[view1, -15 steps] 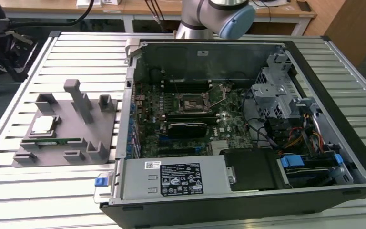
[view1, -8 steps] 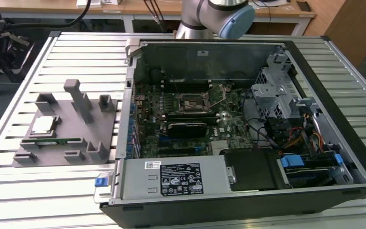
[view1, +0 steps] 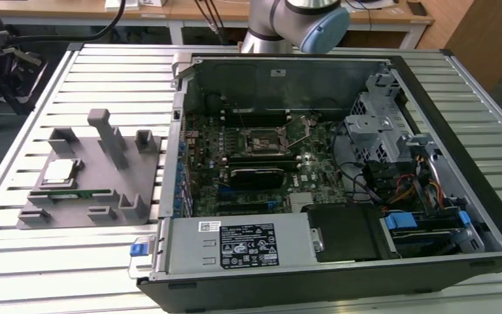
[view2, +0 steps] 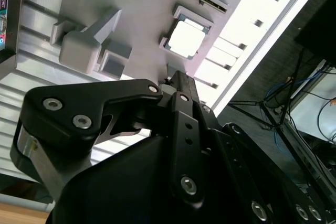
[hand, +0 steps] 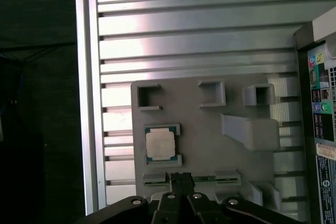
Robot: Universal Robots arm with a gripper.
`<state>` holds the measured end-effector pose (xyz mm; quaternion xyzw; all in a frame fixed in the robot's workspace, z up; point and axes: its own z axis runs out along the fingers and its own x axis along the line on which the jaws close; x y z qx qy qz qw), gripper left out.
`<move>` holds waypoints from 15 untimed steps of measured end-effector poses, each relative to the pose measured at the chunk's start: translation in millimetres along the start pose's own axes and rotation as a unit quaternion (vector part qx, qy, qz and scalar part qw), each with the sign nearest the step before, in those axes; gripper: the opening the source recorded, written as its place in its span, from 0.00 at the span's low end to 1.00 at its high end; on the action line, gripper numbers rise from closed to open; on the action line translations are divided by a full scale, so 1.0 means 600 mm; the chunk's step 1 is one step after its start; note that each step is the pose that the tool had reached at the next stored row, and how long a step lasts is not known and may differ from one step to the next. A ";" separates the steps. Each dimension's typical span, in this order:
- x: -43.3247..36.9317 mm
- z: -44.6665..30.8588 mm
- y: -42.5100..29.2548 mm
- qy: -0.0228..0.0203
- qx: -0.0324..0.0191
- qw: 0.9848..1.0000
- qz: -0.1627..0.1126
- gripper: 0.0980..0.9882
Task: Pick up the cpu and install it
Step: 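Pick up the cpu and move it towards the insertion slot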
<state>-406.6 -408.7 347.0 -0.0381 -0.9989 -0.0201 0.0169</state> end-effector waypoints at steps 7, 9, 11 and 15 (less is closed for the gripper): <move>0.000 0.006 -0.004 -0.002 -0.006 1.000 0.000 0.01; 0.000 0.007 -0.005 -0.002 -0.007 1.000 0.000 0.01; 0.000 0.008 -0.006 -0.002 -0.007 1.000 0.000 0.02; -0.001 0.011 -0.010 -0.001 -0.011 1.000 -0.001 0.15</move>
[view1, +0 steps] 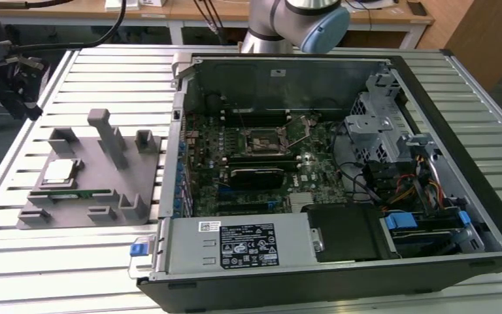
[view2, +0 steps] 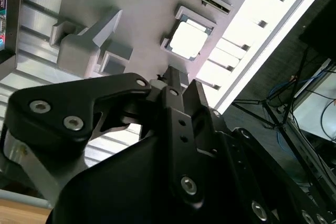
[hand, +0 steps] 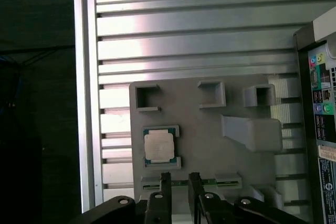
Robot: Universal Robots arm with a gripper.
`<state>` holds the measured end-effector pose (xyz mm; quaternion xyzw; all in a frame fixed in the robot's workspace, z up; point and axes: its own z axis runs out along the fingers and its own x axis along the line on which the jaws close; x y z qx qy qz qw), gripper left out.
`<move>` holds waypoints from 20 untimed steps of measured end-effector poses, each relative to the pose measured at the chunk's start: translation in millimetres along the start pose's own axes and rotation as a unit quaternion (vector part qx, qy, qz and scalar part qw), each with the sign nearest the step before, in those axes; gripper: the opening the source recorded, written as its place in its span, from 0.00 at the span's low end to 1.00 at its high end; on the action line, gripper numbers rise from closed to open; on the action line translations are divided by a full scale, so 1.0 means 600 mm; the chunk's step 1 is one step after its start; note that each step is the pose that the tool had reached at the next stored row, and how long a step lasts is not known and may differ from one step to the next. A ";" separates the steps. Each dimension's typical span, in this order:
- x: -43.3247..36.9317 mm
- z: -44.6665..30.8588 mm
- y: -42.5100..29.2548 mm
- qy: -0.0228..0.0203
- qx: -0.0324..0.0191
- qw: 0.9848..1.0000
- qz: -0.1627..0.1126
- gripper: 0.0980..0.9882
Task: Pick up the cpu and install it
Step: 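Pick up the cpu and move it towards the insertion slot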
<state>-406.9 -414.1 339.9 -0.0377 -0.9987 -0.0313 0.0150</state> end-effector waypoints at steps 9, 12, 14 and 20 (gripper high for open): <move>0.000 0.010 -0.009 0.000 -0.003 1.000 -0.003 0.54; 0.000 0.012 -0.010 0.000 -0.004 1.000 -0.003 0.62; 0.000 0.014 -0.010 0.000 -0.004 1.000 -0.003 0.62; 0.000 0.018 -0.010 0.001 -0.008 1.000 -0.003 0.62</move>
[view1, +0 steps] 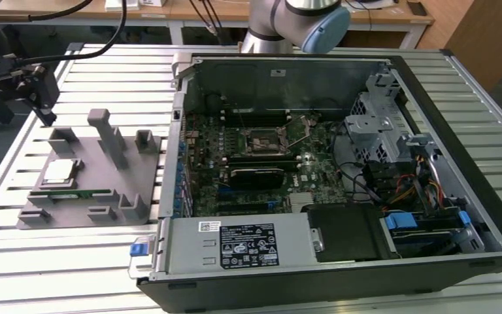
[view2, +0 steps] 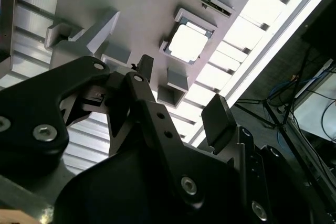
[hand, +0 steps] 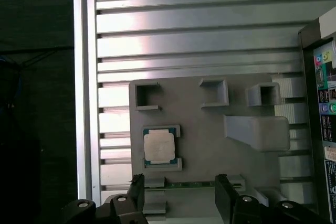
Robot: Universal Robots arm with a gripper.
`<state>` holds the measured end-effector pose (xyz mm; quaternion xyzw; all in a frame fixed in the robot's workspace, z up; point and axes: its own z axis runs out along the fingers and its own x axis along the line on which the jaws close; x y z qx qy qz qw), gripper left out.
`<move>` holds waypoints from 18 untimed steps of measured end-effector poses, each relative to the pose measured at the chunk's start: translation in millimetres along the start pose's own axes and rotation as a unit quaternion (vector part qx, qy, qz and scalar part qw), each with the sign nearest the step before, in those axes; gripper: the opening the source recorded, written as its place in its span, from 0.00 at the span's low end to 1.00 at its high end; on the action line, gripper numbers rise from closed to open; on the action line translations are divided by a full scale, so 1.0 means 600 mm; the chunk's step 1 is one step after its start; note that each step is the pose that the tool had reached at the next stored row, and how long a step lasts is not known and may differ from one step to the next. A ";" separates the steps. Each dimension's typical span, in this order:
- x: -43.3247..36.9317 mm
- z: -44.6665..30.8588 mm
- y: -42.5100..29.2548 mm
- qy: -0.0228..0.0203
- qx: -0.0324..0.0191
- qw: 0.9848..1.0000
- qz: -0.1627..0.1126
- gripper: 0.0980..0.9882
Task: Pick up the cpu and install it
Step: 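Pick up the cpu and move it towards the insertion slot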
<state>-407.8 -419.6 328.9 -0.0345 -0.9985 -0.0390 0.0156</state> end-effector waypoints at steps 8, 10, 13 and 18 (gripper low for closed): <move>0.000 0.008 -0.001 0.001 -0.006 1.000 0.000 0.62; 0.000 0.009 -0.001 0.002 -0.009 1.000 0.000 0.62; -0.001 0.012 -0.002 0.002 -0.012 1.000 -0.001 0.62; -0.001 0.019 -0.014 0.002 -0.013 1.000 -0.005 0.62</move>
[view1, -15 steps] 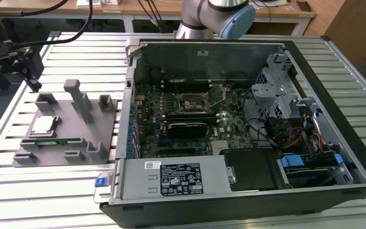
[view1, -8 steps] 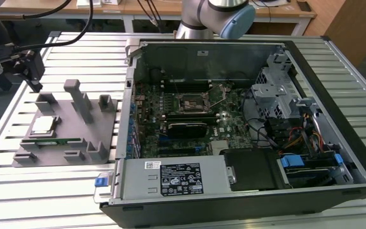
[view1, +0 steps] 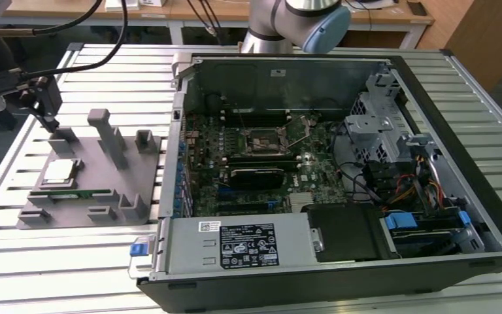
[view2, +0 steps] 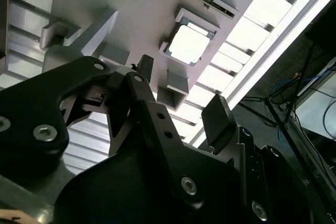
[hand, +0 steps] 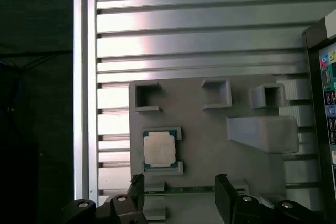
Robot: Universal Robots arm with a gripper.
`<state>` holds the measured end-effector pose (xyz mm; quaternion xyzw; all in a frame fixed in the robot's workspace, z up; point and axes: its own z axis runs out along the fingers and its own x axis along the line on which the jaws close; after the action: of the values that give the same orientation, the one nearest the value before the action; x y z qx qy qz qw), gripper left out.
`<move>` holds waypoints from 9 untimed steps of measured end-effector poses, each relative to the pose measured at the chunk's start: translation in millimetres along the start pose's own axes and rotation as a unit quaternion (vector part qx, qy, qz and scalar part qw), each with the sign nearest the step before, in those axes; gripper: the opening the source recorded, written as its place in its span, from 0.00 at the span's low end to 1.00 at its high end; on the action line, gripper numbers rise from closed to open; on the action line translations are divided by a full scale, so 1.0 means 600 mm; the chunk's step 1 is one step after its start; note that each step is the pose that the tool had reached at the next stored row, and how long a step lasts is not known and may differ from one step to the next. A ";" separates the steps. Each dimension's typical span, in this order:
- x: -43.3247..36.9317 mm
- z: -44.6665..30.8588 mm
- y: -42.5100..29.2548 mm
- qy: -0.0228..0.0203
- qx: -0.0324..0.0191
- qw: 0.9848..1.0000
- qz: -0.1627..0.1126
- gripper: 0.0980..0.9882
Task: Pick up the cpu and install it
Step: 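Pick up the cpu and move it towards the insertion slot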
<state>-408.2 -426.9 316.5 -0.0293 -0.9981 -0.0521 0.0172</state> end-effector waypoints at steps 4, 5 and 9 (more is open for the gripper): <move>0.001 0.005 -0.006 0.001 0.000 1.000 -0.012 0.62; 0.002 0.006 -0.006 0.001 0.001 1.000 -0.014 0.62; 0.003 0.014 -0.007 0.002 0.001 1.000 -0.018 0.63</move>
<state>-410.4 -430.2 307.9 -0.0115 -0.9984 -0.0518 0.0181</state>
